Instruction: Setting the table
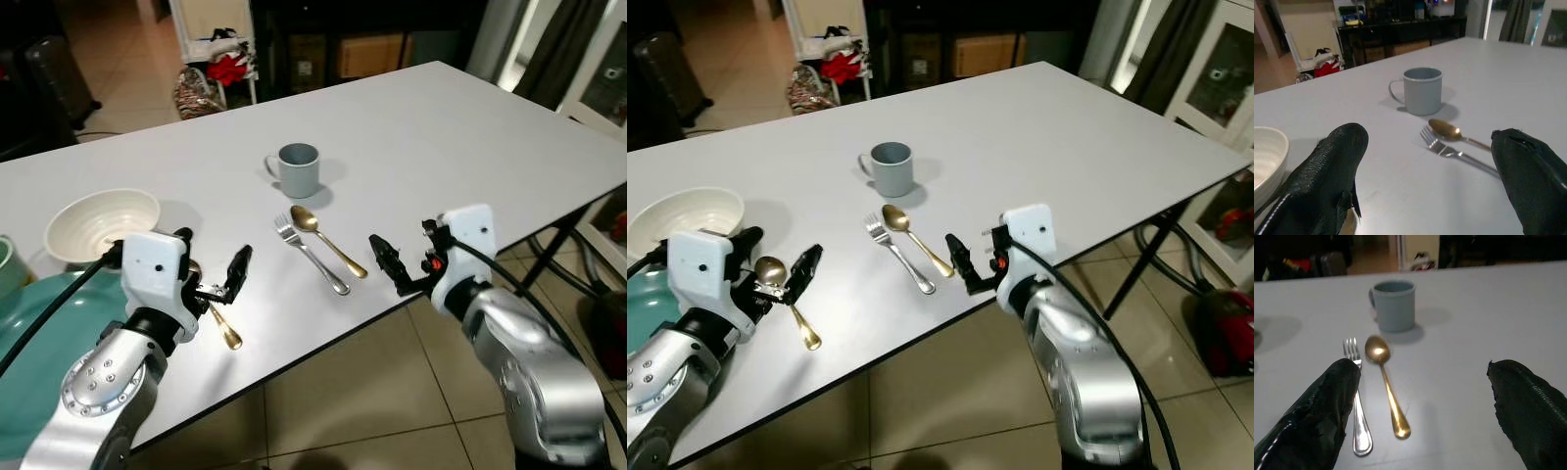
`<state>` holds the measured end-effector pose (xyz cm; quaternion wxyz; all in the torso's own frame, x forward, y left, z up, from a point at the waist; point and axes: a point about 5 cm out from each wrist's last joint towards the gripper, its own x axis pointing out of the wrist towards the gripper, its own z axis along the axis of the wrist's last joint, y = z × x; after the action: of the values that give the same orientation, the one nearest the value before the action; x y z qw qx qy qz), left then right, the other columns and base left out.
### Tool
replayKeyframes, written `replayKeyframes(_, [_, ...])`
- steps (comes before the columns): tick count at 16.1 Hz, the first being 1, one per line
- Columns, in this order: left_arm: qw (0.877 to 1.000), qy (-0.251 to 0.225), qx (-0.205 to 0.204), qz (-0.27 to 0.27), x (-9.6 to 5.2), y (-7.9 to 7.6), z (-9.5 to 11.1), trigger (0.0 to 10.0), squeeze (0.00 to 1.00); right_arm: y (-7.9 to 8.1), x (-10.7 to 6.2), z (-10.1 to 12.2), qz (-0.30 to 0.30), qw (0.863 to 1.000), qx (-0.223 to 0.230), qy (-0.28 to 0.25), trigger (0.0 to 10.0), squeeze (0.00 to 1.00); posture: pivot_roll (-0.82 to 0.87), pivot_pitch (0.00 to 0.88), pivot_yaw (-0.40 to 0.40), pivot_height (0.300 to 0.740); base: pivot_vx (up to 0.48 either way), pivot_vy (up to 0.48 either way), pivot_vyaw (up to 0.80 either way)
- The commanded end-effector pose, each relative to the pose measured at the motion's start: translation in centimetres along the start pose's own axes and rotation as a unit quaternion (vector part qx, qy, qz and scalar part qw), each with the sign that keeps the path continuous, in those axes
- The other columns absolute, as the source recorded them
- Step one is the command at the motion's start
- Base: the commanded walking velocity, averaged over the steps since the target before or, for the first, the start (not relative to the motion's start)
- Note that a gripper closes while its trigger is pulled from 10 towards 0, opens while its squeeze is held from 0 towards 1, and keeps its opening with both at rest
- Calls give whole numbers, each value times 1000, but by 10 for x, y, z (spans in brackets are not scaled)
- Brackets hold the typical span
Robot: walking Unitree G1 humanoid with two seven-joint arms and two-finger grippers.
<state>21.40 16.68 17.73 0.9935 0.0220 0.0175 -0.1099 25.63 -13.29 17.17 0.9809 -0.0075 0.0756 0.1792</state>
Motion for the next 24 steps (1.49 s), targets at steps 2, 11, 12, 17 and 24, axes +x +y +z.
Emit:
replayKeyframes(2, [1000,-3,-2,11,-2,-6,1,10000,0,9,-6,8,7,1000,-1,-28,10000,0,-42,21,46,740,0,-452,0])
replayKeyframes(11, [999,-1,-18,44,-1,-4,0,10000,0,17,-10,11,35,999,-9,-40,10000,0,-51,25,34,740,0,-93,601])
replayKeyframes(12, [999,1,-19,40,-2,-6,0,10000,0,19,-10,10,41,998,-10,-39,10000,0,-50,24,35,740,0,0,800])
replayKeyframes(17, [999,6,-16,31,-2,-7,0,10000,0,22,-10,10,53,998,-10,-39,10000,0,-54,12,29,740,0,0,800])
replayKeyframes(24, [998,11,-54,33,1,-9,-1,10000,0,21,-11,13,50,998,6,-48,10000,0,-58,11,35,740,0,0,800])
